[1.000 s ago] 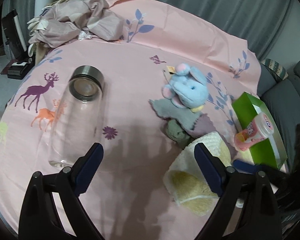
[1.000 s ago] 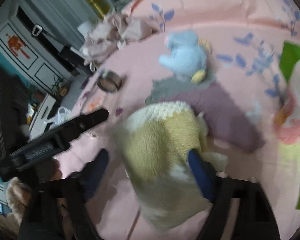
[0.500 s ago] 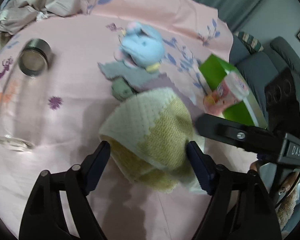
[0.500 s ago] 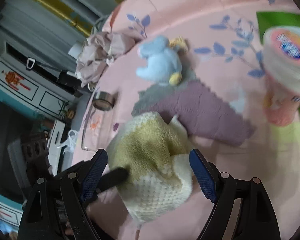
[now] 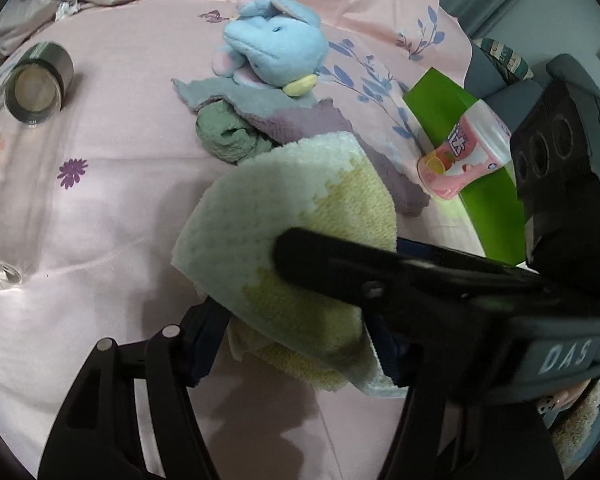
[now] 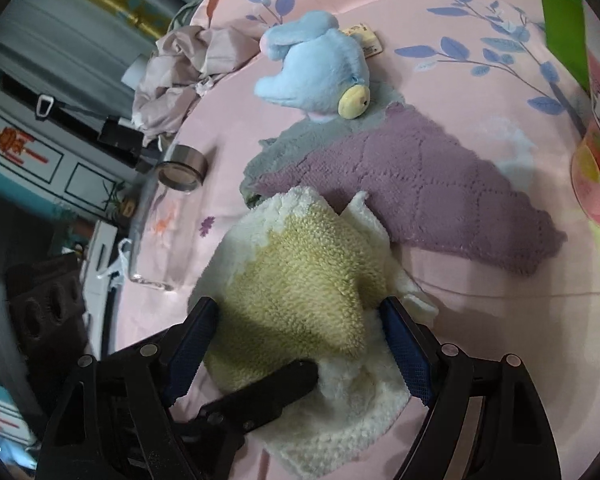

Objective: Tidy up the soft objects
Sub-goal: 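Lift the towel with the right gripper while the left gripper grasps its other edge, then carry the towel with both grippers over the green box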

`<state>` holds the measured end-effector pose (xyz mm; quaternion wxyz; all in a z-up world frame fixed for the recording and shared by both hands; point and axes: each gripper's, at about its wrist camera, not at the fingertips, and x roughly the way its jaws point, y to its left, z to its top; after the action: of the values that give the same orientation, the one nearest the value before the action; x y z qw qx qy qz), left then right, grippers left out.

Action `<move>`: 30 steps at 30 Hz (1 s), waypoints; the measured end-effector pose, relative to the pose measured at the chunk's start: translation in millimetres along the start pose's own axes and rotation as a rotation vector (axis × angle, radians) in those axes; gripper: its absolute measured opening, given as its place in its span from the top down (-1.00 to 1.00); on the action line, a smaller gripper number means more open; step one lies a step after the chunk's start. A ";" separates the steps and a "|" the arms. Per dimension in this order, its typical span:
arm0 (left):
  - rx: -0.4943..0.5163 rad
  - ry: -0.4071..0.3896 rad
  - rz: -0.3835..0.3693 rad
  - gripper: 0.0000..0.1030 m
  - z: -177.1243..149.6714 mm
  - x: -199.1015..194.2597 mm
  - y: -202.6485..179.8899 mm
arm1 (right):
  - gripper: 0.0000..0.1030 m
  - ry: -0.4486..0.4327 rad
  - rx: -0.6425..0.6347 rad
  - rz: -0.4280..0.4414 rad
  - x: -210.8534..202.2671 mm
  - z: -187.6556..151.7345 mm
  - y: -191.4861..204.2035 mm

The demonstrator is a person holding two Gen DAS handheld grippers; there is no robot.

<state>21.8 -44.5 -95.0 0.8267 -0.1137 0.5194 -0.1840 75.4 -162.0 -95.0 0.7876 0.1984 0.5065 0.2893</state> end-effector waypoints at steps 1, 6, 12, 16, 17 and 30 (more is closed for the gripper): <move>0.008 -0.002 0.006 -0.22 -1.0 -0.6 -0.7 | -0.64 -0.005 -0.012 -0.011 0.8 -0.6 2.0; 0.034 -0.020 0.019 -0.20 -2.4 2.6 -4.4 | -0.52 -0.021 -0.102 -0.079 5.5 -6.5 13.5; 0.042 -0.045 0.021 -0.08 -3.3 1.8 -6.3 | -0.11 -0.039 -0.116 -0.096 5.6 -8.7 13.1; 0.061 -0.067 0.040 0.10 -4.2 -0.2 -10.8 | 0.02 -0.052 -0.139 -0.095 5.0 -11.3 17.1; 0.063 -0.072 0.047 0.13 -4.6 -1.4 -12.0 | 0.05 -0.057 -0.150 -0.096 4.3 -11.9 19.0; 0.162 -0.308 0.071 0.18 -8.2 -39.5 -33.9 | 0.06 -0.266 -0.274 -0.077 -34.3 -17.5 48.9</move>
<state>-7.4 -58.5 -53.4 0.9089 -0.0553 0.3738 -0.1765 36.0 -147.4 -49.0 0.8779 0.1063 0.3609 0.2962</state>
